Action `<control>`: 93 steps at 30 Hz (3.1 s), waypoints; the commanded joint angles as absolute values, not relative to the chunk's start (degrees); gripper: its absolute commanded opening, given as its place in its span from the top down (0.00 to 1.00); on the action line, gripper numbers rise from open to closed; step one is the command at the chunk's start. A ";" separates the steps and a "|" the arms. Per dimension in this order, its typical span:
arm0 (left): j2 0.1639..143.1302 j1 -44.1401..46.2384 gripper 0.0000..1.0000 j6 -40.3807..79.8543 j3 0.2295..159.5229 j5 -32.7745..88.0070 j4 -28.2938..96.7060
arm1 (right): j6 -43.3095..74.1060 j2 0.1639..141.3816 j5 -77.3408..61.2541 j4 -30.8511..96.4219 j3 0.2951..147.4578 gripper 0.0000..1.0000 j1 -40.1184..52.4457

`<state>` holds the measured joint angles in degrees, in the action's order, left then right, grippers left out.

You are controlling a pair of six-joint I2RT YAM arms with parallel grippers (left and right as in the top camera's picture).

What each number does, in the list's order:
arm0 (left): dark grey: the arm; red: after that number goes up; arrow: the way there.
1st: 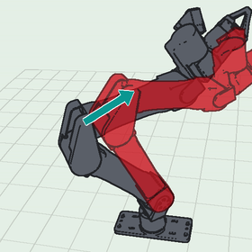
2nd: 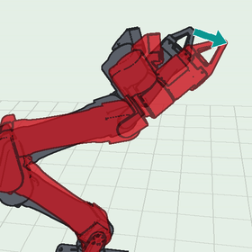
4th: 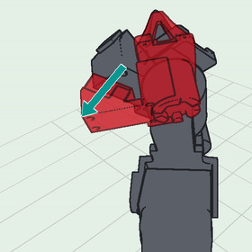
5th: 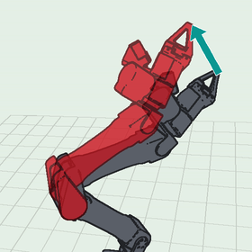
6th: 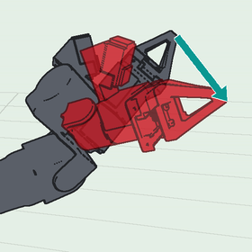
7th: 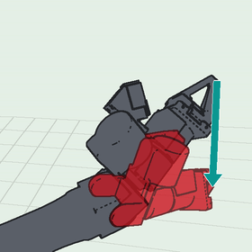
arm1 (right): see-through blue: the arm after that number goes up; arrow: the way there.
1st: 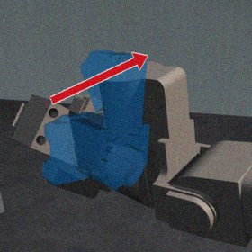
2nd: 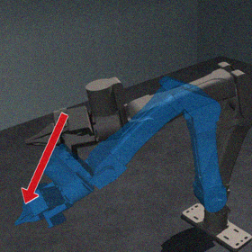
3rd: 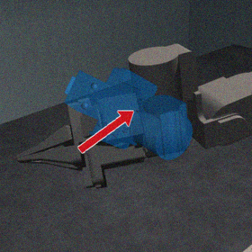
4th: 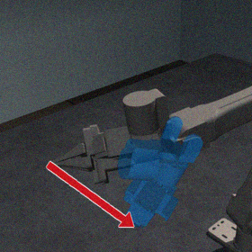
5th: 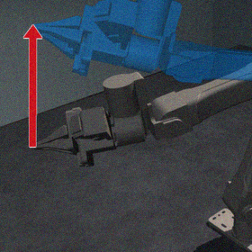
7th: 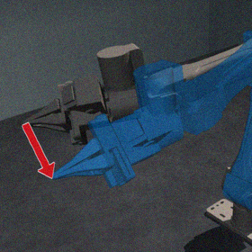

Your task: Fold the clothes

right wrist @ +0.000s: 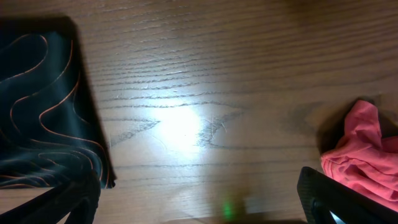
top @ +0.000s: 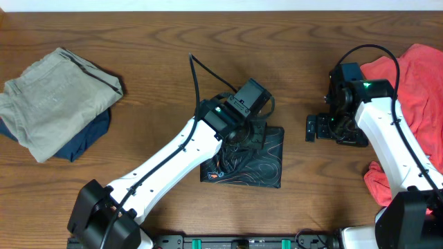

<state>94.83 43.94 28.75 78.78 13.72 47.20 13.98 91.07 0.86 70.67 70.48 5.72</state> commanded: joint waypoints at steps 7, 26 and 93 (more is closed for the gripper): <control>94.41 43.86 0.52 29.34 79.24 18.70 43.92 | 13.23 90.98 -0.49 70.02 71.02 0.01 5.21; 85.52 15.55 0.49 18.24 79.24 14.94 61.06 | 2.48 91.46 -18.17 57.30 70.91 0.01 19.16; 85.56 3.88 0.48 18.00 78.98 14.92 65.80 | 18.79 109.47 1.13 45.80 74.24 0.59 34.24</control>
<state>85.60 4.12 19.18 78.78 15.46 65.60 19.55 107.79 0.30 45.91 74.30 33.89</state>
